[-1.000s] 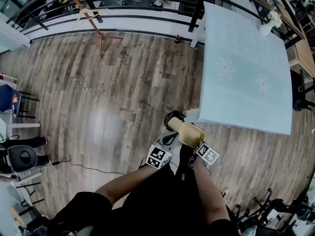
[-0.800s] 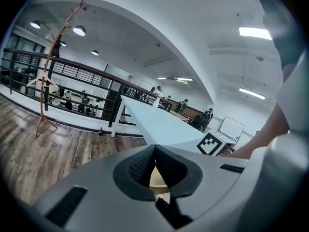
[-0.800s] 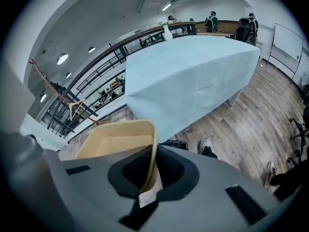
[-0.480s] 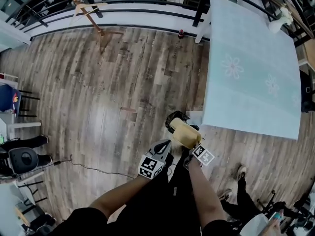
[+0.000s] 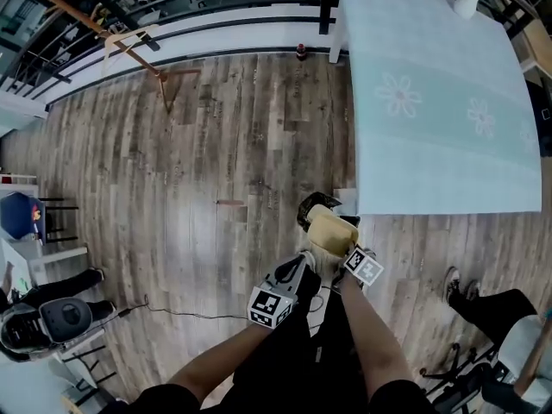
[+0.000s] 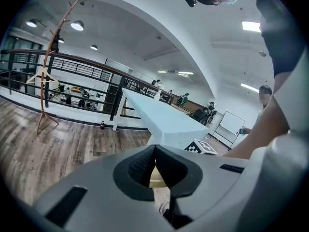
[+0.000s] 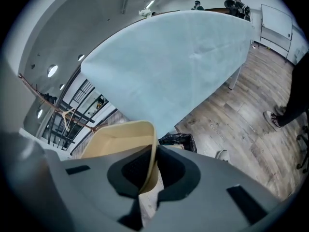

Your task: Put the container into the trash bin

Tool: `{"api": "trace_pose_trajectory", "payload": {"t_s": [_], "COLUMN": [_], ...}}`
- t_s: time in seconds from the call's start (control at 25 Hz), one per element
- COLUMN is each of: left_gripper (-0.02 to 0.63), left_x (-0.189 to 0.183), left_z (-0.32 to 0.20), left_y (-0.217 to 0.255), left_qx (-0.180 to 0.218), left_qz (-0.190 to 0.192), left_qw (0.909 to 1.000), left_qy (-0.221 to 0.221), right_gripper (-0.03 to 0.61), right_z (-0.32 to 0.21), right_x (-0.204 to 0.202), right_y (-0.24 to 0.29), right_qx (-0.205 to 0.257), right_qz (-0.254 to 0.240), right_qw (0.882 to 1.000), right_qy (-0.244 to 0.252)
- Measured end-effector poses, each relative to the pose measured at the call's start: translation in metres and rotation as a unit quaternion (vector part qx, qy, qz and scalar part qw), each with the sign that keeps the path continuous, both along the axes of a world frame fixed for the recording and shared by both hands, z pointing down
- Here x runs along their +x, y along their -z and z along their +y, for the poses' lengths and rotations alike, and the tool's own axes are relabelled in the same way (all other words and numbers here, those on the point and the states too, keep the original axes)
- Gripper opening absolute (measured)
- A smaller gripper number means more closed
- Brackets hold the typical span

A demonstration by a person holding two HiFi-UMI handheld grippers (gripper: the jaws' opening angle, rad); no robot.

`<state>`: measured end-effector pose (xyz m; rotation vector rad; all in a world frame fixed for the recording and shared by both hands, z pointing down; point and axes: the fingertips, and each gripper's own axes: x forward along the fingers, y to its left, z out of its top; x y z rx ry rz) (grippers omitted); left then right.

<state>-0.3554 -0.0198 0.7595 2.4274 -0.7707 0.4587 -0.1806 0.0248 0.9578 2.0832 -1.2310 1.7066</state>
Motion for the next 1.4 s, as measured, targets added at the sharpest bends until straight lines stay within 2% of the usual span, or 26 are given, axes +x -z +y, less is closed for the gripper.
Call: {"api": "trace_pose_trajectory", "payload": {"t_s": [0.12, 0.28, 0.4, 0.56, 0.72, 0.84, 1.0, 1.2, 1.4], "left_gripper": [0.014, 0.014, 0.014, 0.014, 0.014, 0.014, 0.014, 0.014, 0.014], "left_x": [-0.005, -0.012, -0.023, -0.035, -0.046, -0.045, -0.037, -0.016, 0.022], "left_z": [0.009, 0.015, 0.02, 0.027, 0.025, 0.036, 0.044, 0.076, 0.109], "left_y": [-0.004, -0.007, -0.005, 0.014, 0.035, 0.049, 0.074, 0.11, 0.133], "left_qx": [-0.012, -0.025, -0.026, -0.013, 0.016, 0.033, 0.034, 0.056, 0.064], "left_qz": [0.005, 0.014, 0.013, 0.024, 0.029, 0.026, 0.027, 0.026, 0.037], "left_qw": [0.9999, 0.9996, 0.9994, 0.9988, 0.9979, 0.9978, 0.9977, 0.9981, 0.9964], "left_qy": [0.002, 0.01, 0.017, 0.041, 0.056, 0.051, 0.052, -0.009, -0.042], "right_gripper": [0.053, 0.175, 0.175, 0.175, 0.175, 0.172, 0.148, 0.089, 0.062], "right_z": [-0.001, 0.01, 0.026, 0.028, 0.018, 0.022, 0.023, 0.055, 0.093], "right_x": [0.004, 0.007, 0.006, 0.002, -0.019, -0.03, -0.026, -0.025, -0.015], "right_y": [-0.004, -0.021, -0.018, 0.018, 0.066, 0.1, 0.159, 0.235, 0.287], "right_qx": [0.007, -0.024, -0.04, -0.028, 0.019, 0.061, 0.124, 0.194, 0.227], "right_qz": [0.0, -0.015, -0.022, 0.007, 0.028, 0.037, 0.058, 0.097, 0.13], "right_qw": [1.0, 1.0, 0.999, 0.997, 0.993, 0.99, 0.984, 0.973, 0.962], "right_qy": [-0.005, 0.013, 0.015, 0.073, 0.114, 0.12, 0.112, 0.084, 0.083]}}
